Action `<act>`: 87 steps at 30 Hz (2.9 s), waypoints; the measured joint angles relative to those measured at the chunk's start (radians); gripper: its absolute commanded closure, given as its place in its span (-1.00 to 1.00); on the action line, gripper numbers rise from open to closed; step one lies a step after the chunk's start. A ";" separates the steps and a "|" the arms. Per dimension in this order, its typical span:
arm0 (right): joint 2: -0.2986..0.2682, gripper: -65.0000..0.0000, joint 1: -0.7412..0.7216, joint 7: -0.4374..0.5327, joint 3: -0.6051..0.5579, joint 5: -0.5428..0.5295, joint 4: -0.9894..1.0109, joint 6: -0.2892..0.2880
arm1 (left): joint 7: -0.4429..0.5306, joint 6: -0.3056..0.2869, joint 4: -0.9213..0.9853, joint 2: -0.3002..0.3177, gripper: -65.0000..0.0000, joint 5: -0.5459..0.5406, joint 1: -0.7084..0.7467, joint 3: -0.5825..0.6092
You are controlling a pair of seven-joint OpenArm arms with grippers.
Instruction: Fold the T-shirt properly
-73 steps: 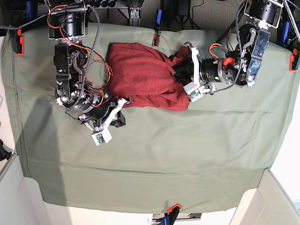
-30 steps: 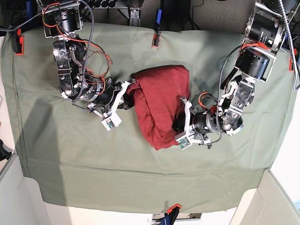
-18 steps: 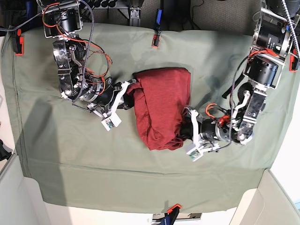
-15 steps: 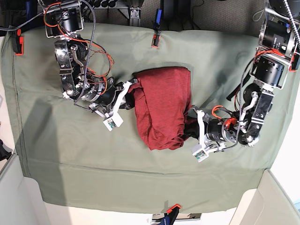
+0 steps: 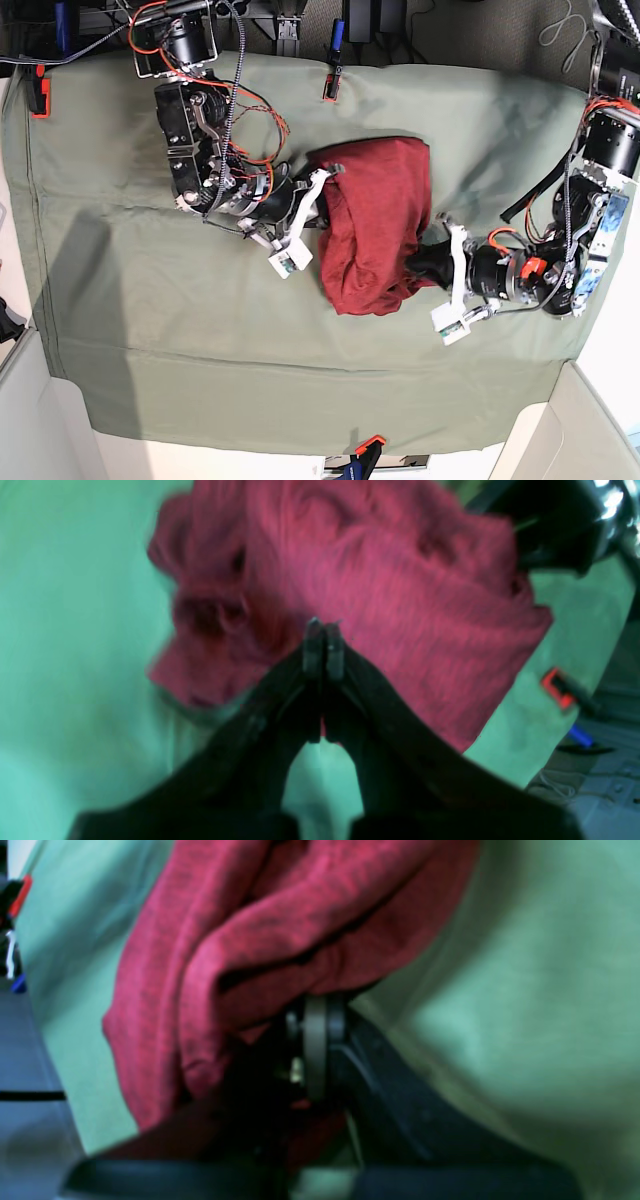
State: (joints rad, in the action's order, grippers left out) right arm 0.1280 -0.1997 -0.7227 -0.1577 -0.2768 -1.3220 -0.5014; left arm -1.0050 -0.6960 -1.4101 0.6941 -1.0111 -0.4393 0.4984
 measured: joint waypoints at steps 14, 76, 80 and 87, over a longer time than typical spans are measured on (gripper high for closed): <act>-0.047 1.00 0.184 -0.020 0.020 0.006 -0.233 0.007 | 0.002 0.000 -0.064 0.021 1.00 -0.005 0.204 -0.155; -0.396 1.00 0.327 -0.080 0.216 -0.173 -0.575 0.019 | -0.015 0.004 -0.457 -0.024 1.00 -0.024 1.218 -1.068; -0.507 1.00 0.460 -0.124 0.314 -0.280 -0.651 0.005 | -0.021 0.003 -0.503 -0.068 1.00 0.048 1.341 -1.085; -0.547 1.00 0.661 -0.162 0.497 -0.324 -0.784 0.000 | -0.003 0.003 -0.506 -0.062 1.00 0.077 1.421 -1.087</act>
State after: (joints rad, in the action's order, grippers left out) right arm -0.4194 0.4610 -0.8845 0.3393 -0.6010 -2.1059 -0.5014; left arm -1.0084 -0.6926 -1.9160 0.6319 -0.9337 0.9813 -0.5884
